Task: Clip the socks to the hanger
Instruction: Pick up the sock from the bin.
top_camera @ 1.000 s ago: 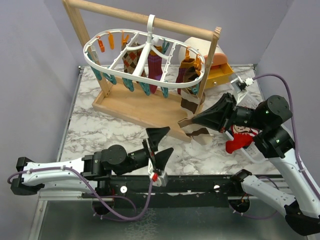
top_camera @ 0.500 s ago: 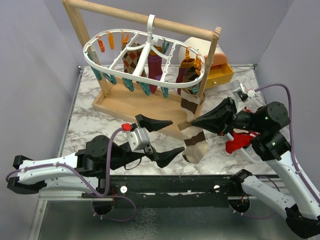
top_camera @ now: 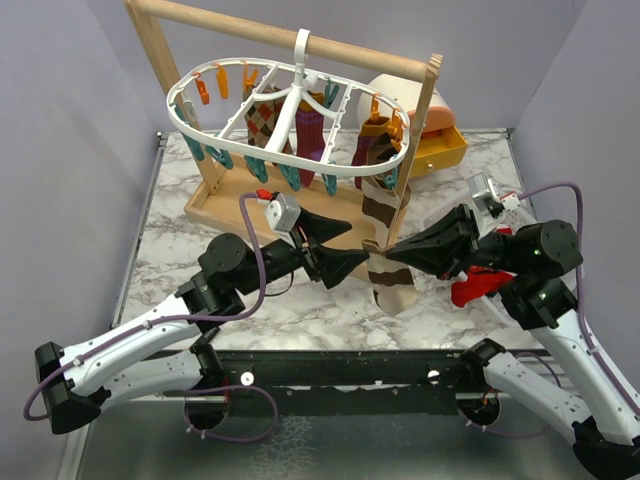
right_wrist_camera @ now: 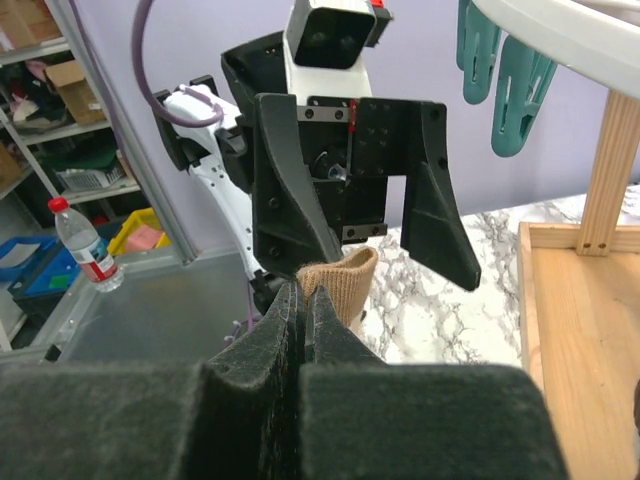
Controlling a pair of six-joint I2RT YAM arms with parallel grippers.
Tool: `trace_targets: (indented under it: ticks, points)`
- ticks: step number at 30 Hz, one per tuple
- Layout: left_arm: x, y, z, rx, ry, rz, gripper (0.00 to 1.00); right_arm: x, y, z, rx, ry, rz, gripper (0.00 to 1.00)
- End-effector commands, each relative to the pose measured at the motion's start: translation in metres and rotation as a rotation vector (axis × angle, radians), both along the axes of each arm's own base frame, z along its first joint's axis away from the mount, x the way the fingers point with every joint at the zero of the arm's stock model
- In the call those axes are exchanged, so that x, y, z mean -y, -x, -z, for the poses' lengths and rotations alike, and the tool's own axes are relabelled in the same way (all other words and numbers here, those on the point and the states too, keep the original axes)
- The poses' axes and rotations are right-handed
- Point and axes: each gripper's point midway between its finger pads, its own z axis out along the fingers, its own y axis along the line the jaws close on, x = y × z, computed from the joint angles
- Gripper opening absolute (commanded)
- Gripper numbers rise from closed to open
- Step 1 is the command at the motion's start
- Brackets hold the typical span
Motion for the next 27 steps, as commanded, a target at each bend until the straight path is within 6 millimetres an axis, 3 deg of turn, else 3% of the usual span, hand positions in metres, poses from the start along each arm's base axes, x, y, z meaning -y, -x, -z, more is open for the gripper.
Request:
trace_targets:
  ticks: [1,7,12,19,23,27]
  points:
    - [0.005,0.034,-0.022,-0.054,0.132,0.223,0.80,0.001,0.009,-0.007,0.028,-0.032,-0.030,0.00]
    - [0.006,0.043,-0.021,-0.038,0.153,0.277,0.80,0.000,0.009,-0.008,0.010,-0.068,-0.042,0.01]
    - [0.008,0.049,-0.020,-0.021,0.159,0.313,0.70,-0.001,0.009,-0.010,-0.005,-0.102,-0.054,0.01]
    - [0.015,0.049,-0.011,-0.027,0.147,0.335,0.64,-0.002,0.006,-0.014,-0.024,-0.147,-0.059,0.01]
    - [0.018,0.048,-0.010,-0.015,0.143,0.338,0.56,-0.002,0.004,-0.015,-0.030,-0.164,-0.055,0.00]
    - [0.017,0.047,-0.014,0.009,0.161,0.330,0.37,-0.002,0.004,-0.013,-0.040,-0.175,-0.062,0.01]
